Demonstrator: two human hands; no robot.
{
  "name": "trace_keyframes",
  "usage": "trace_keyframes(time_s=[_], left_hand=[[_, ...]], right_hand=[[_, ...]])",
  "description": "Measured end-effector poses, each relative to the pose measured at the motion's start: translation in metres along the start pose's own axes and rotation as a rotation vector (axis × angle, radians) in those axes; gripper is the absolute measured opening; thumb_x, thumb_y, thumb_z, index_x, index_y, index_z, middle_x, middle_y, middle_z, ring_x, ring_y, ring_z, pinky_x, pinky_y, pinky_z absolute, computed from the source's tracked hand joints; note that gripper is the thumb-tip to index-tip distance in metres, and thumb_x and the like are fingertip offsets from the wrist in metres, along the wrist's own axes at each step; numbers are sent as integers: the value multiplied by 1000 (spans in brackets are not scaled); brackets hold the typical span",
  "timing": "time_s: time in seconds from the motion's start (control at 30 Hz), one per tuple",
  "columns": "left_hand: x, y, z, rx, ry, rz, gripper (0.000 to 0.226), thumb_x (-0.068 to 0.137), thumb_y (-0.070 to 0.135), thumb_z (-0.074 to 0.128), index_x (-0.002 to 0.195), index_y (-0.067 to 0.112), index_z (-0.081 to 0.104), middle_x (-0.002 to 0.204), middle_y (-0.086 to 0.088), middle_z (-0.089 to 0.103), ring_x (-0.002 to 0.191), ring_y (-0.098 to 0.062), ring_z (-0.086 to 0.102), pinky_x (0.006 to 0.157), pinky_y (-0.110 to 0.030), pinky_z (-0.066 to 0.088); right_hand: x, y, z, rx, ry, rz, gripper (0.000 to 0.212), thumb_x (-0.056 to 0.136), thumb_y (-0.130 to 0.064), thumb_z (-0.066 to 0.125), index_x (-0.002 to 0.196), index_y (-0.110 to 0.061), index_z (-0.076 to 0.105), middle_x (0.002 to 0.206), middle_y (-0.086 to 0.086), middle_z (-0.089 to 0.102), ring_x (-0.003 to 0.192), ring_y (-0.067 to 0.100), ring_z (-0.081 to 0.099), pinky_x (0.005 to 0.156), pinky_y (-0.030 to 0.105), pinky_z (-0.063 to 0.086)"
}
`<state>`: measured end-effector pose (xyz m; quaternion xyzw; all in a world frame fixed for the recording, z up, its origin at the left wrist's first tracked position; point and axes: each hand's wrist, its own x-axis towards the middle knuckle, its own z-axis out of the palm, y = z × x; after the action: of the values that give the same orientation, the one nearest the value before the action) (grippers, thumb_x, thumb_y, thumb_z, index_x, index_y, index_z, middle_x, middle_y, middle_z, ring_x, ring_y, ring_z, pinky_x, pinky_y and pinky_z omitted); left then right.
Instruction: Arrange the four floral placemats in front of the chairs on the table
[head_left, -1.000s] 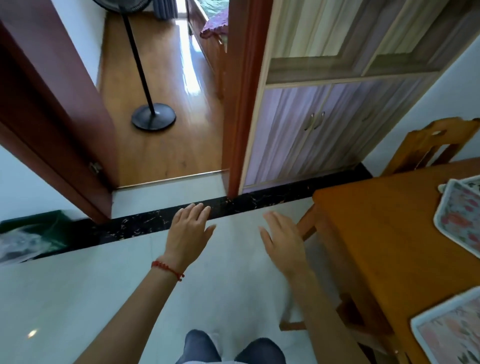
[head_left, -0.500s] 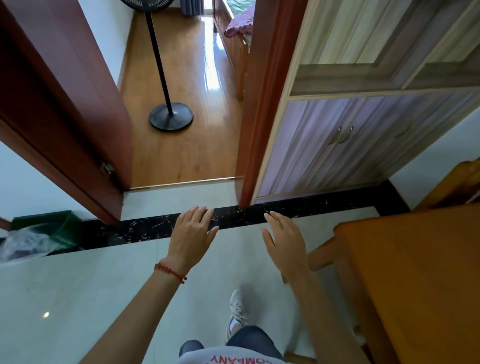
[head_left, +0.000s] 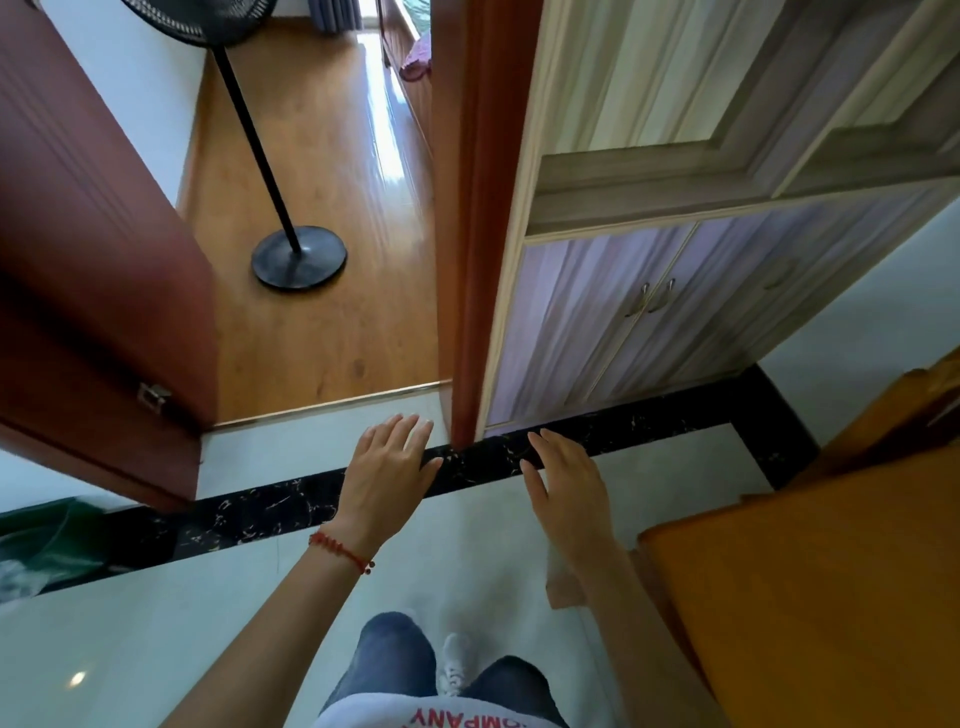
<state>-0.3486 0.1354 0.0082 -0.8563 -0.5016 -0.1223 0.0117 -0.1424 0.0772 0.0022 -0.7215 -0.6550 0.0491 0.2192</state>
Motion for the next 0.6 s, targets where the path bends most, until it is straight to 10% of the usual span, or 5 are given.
trace_keyframes(time_s=[0.6], left_hand=[[185,0,50,-80,-135,419,48,82,38,36,101,8,68,101,-10,70,93,-27,66,82,-37,53]], right_hand=[[98,51,8,-156,77,372,43,86,-32,37,109,-7,65,110,13,67,97,29,65,80,39,53]])
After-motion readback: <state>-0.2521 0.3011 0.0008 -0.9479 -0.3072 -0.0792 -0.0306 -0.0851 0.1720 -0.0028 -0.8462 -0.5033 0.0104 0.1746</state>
